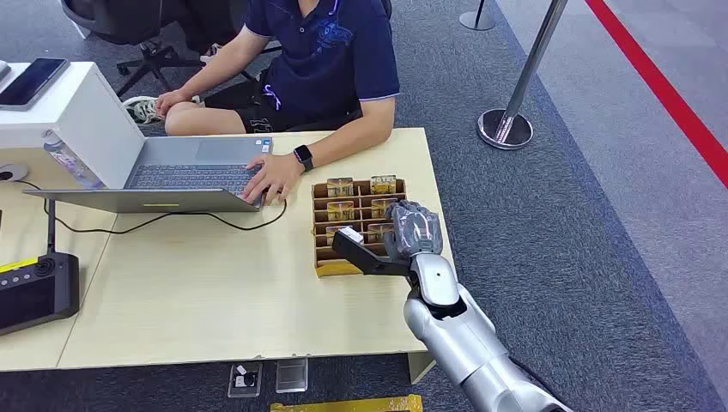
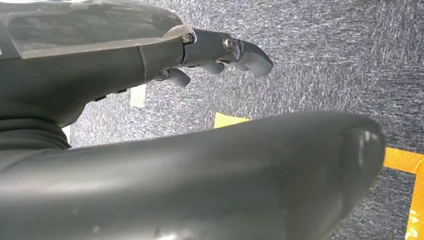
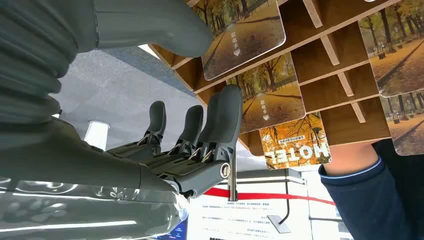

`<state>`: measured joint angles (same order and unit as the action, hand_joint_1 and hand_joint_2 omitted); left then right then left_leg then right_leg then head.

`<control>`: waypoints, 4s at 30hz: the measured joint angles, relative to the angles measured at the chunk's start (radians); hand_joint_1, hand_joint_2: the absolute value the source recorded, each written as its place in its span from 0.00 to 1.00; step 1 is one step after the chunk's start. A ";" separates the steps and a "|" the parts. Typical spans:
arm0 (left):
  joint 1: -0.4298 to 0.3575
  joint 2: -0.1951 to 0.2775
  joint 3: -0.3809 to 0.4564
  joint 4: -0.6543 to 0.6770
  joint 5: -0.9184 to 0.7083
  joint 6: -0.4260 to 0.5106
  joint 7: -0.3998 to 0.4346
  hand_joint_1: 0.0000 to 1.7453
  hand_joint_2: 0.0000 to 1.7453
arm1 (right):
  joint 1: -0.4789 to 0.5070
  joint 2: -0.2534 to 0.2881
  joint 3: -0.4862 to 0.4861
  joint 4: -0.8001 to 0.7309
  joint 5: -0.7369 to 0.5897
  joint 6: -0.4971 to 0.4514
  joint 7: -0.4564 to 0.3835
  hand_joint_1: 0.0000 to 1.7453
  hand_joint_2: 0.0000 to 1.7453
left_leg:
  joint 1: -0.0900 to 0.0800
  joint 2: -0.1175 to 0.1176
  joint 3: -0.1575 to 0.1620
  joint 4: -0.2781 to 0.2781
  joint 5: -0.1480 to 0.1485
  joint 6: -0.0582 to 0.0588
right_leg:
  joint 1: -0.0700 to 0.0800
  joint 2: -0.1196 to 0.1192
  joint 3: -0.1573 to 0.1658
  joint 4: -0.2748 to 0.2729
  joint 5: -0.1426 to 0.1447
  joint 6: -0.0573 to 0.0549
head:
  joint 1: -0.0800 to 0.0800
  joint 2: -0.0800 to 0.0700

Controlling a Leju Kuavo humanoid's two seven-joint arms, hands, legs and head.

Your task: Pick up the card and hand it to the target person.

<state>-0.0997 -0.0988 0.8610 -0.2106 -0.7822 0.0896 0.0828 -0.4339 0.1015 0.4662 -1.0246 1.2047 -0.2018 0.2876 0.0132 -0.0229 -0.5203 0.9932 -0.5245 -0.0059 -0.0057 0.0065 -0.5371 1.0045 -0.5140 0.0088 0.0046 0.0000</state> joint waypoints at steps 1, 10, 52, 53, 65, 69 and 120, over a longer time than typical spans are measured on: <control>0.000 0.000 0.000 0.000 0.000 0.000 0.000 0.00 0.00 | 0.000 0.000 0.000 0.000 0.000 0.000 0.000 0.53 1.00 | 0.000 0.000 0.000 0.000 0.000 0.000 | 0.000 0.000 0.000 0.000 0.000 0.000 | 0.000 0.000; -0.004 0.000 -0.001 0.000 -0.018 -0.006 0.002 0.00 0.00 | 0.018 0.000 0.000 0.010 -0.008 0.027 0.004 0.53 1.00 | 0.000 0.000 0.000 0.000 0.000 0.000 | 0.000 0.000 0.000 0.000 0.000 0.000 | 0.000 0.000; -0.011 0.000 0.000 0.000 -0.025 -0.008 0.002 0.00 0.00 | 0.031 0.009 0.007 -0.006 -0.026 0.041 -0.021 0.55 1.00 | 0.000 0.000 0.000 0.000 0.000 0.000 | 0.000 0.000 0.000 0.000 0.000 0.000 | 0.000 0.000; -0.011 0.000 0.000 0.000 -0.025 -0.008 0.001 0.00 0.00 | 0.031 0.011 0.007 -0.006 -0.028 0.041 -0.021 0.55 1.00 | 0.000 0.000 0.000 0.000 0.000 0.000 | 0.000 0.000 0.000 0.000 0.000 0.000 | 0.000 0.000; -0.011 0.000 0.000 0.000 -0.025 -0.008 0.000 0.00 0.00 | 0.024 0.020 0.014 -0.006 -0.032 0.051 -0.032 0.56 1.00 | 0.000 0.000 0.000 0.000 0.000 0.000 | 0.000 0.000 0.000 0.000 0.000 0.000 | 0.000 0.000; -0.011 0.000 0.001 0.000 -0.025 -0.008 0.000 0.00 0.00 | 0.022 0.021 0.018 -0.006 -0.034 0.052 -0.033 0.62 1.00 | 0.000 0.000 0.000 0.000 0.000 0.000 | 0.000 0.000 0.000 0.000 0.000 0.000 | 0.000 0.000; -0.001 0.000 0.030 0.000 -0.050 0.009 -0.052 0.00 1.00 | 0.094 -0.024 0.070 -0.353 0.013 -0.334 -0.333 0.86 1.00 | 0.000 0.000 0.000 0.000 0.000 0.000 | 0.000 0.000 0.000 0.000 0.000 0.000 | 0.000 0.000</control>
<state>-0.1011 -0.0988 0.8912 -0.2106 -0.8322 0.0988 0.0303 -0.3400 0.0773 0.5357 -1.3780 1.2182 -0.5361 -0.0449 0.0132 -0.0227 -0.5204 0.9932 -0.5245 -0.0060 -0.0057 0.0066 -0.5374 1.0045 -0.5140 0.0087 0.0047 0.0000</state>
